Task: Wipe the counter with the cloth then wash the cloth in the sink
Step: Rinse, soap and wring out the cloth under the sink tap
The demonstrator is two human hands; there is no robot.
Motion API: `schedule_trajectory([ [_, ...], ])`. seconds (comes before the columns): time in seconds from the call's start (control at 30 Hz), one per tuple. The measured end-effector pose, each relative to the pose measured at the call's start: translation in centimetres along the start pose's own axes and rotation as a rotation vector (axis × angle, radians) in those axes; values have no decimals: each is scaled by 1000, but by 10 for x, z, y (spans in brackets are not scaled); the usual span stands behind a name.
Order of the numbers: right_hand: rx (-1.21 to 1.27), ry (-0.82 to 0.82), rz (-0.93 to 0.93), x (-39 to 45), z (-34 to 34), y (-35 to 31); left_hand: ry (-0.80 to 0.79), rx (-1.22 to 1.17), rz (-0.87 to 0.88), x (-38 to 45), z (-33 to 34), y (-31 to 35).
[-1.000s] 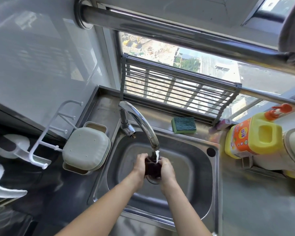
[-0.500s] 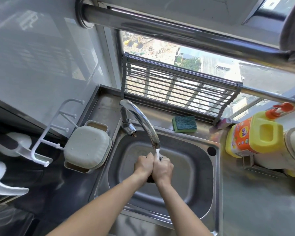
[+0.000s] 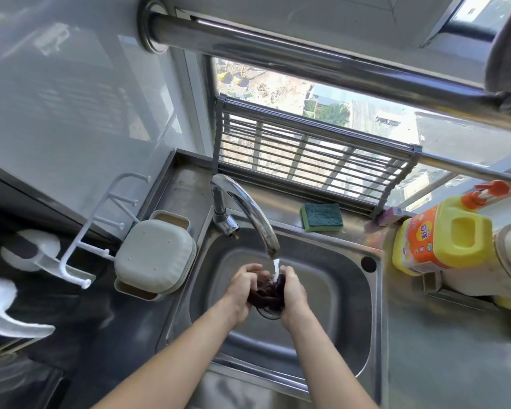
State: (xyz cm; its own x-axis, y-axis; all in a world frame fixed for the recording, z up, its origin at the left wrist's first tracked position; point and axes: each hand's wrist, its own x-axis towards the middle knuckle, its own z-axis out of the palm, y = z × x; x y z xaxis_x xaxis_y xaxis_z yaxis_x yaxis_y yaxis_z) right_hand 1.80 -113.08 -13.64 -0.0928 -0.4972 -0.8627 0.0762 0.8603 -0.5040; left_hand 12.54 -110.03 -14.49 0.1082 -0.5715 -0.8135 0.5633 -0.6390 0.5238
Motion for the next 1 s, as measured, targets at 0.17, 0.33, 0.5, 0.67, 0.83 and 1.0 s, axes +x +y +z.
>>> schedule_trajectory([
  [0.17,-104,8,-187,5,-4,12,57,5,-100,-2,-1,-4],
  [0.33,-385,-102,-486,-2,-5,18,-44,-60,-248,8,2,-6],
  [0.5,-153,-18,-245,-3,0,22,83,-38,34,11,14,-8],
  [0.67,-207,7,-307,-2,2,17,-65,-177,-38,4,20,-11],
  [0.83,-391,36,-495,8,-4,24,-67,50,-293,12,15,-19],
  [1.0,-376,120,-389,4,-17,44,-17,116,-260,3,26,-45],
])
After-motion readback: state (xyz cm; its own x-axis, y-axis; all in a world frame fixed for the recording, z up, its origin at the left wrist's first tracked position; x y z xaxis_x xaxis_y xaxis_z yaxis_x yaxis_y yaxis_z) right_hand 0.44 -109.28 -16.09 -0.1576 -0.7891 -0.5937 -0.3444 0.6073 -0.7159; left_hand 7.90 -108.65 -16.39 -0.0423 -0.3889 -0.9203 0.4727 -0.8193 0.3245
